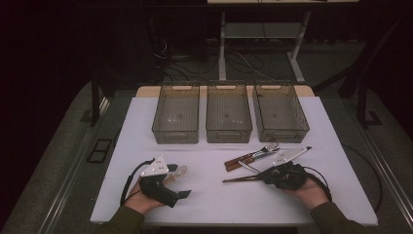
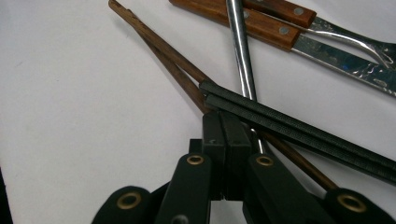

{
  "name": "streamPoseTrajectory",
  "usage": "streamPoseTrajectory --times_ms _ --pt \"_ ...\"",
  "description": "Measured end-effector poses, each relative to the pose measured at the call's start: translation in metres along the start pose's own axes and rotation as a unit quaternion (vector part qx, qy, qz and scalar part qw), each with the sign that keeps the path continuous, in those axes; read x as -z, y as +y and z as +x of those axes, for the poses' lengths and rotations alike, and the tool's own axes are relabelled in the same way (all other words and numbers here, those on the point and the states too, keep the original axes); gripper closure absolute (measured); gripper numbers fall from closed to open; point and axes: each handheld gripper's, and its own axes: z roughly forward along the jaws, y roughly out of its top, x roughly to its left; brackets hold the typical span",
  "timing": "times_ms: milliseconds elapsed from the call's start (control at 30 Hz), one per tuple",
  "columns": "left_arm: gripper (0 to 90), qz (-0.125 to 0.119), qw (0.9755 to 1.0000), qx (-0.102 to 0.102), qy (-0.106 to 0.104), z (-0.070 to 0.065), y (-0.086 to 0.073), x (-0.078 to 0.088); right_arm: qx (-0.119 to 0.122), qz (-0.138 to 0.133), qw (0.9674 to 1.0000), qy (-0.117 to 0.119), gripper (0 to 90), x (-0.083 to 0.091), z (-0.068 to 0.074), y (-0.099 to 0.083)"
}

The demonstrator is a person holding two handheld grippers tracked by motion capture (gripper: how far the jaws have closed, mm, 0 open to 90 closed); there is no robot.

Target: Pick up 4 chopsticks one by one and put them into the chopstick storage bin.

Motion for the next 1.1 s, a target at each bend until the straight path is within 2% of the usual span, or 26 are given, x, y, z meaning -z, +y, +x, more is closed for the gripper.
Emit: streamPoseTrajectory --times_ms 467,800,1100 --pt "0.0 0.000 1.0000 0.000 0.000 0.000 0.000 0.000 -0.007 -0.009 0.9999 -0.004 89.7 0.002 -0.003 0.002" --pt "0.0 0.001 1.0000 0.000 0.000 0.000 0.000 0.000 -0.021 -0.038 0.9990 -0.006 89.7 0.006 -0.007 0.006" --pt "0.0 0.001 1.0000 0.000 0.000 0.000 0.000 0.000 -0.021 -0.028 0.9992 -0.021 89.7 -0.001 -0.011 0.011"
